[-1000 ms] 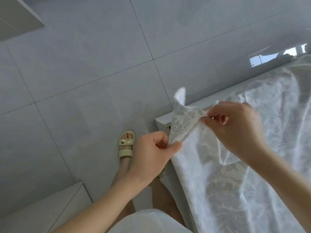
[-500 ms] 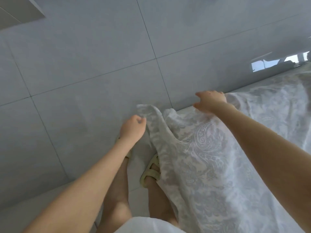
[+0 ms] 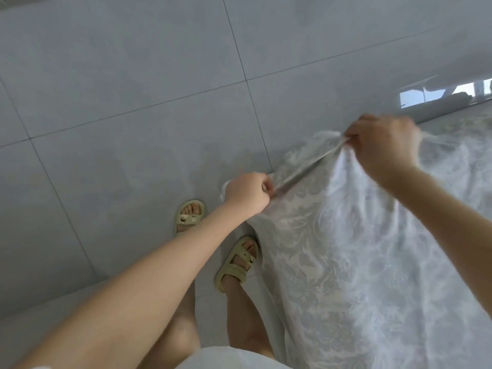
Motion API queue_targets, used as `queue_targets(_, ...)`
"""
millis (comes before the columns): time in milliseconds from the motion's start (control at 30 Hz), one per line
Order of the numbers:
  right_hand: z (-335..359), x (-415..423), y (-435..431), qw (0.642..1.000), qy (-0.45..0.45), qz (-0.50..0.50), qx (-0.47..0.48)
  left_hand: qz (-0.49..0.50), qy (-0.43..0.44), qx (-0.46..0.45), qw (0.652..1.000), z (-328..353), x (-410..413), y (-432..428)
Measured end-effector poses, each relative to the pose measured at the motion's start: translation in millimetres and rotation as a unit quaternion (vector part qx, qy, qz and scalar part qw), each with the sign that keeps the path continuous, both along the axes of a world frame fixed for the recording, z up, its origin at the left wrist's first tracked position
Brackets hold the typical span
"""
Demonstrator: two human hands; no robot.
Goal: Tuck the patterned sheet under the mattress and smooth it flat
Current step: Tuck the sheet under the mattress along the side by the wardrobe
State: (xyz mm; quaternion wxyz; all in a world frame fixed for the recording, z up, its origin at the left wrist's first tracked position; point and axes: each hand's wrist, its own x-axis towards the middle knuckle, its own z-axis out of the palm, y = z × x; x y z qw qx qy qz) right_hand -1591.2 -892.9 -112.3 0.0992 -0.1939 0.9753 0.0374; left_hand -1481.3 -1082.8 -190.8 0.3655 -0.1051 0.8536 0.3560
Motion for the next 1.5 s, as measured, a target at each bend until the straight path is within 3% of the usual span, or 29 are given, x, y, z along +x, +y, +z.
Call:
queue_targets(67, 32.2, -8.1, 5.4, 0.997, 0.051, -0.041, -0.029, 0.100, 0.132, -0.002, 0.986, 33.2, -19.8, -14.0)
queue_targets(133, 43.8, -14.4, 10.4, 0.992, 0.086, -0.074, -0.051, 0.186, 0.259, -0.029, 0.948, 61.4, -44.8, -27.8)
queue_targets(233, 34.6, -22.6, 6.7, 0.972, 0.123, -0.169, -0.107, 0.180, 0.330, -0.070, 0.924, 67.9, -68.3, -22.8)
queue_targets(333, 2.0, -27.2, -8.8, 0.957, 0.104, -0.243, -0.118, 0.175, 0.223, -0.120, 0.952, 32.6, -81.6, -9.0)
queue_targets(467, -32.8, -11.2, -28.8, 0.969, -0.130, -0.200, -0.062, 0.148, 0.002, -0.169, 0.974, -2.8, -71.7, -13.7)
queue_targets(567, -19.6, 12.3, -16.7, 0.968, -0.112, -0.209, -0.082, 0.091, 0.023, -0.174, 0.980, -5.3, -44.1, -18.0)
queue_targets(700, 4.2, 74.9, 11.2, 0.955, 0.026, -0.233, -0.182, 0.046, 0.073, -0.055, 0.995, 17.0, -5.0, -0.3)
queue_targets(767, 7.3, 112.7, 25.8, 0.957, 0.083, -0.224, -0.163, -0.042, 0.100, 0.007, 0.994, 36.3, 8.3, 21.0)
queue_targets(833, -1.6, 148.4, 36.8, 0.972, -0.041, -0.218, -0.077, -0.169, 0.019, 0.036, 0.985, 47.5, 17.1, 41.5)
queue_targets(900, -10.4, 170.8, 41.9, 0.959, -0.191, -0.210, -0.019, -0.228, -0.100, 0.014, 0.968, 46.4, 13.8, 52.6)
queue_targets(933, -8.5, 174.3, 40.7, 0.952, -0.209, -0.222, -0.036, -0.249, -0.121, -0.021, 0.961, 44.9, 9.5, 57.9)
queue_targets(1033, 19.6, 178.6, 25.5, 0.934, -0.093, -0.302, -0.164, -0.373, -0.020, -0.209, 0.904, 60.2, -7.5, 76.9)
queue_targets(1100, 39.7, 201.1, 19.4, 0.910, -0.002, -0.359, -0.206, -0.413, 0.075, -0.252, 0.872, 84.3, -8.0, 91.0)
queue_targets(1167, 55.8, 237.9, 21.7, 0.880, 0.008, -0.421, -0.221, -0.436, 0.134, -0.226, 0.861, 111.5, 1.0, 103.6)
queue_targets(1300, 86.2, 312.8, 50.5, 0.791, -0.045, -0.567, -0.223, -0.548, 0.178, -0.161, 0.801, 146.3, 30.0, 142.9)
queue_targets(1500, 134.8, 432.8, 112.1, 0.664, -0.009, -0.716, -0.217, -0.675, 0.216, -0.084, 0.700, 194.4, 121.2, 237.4)
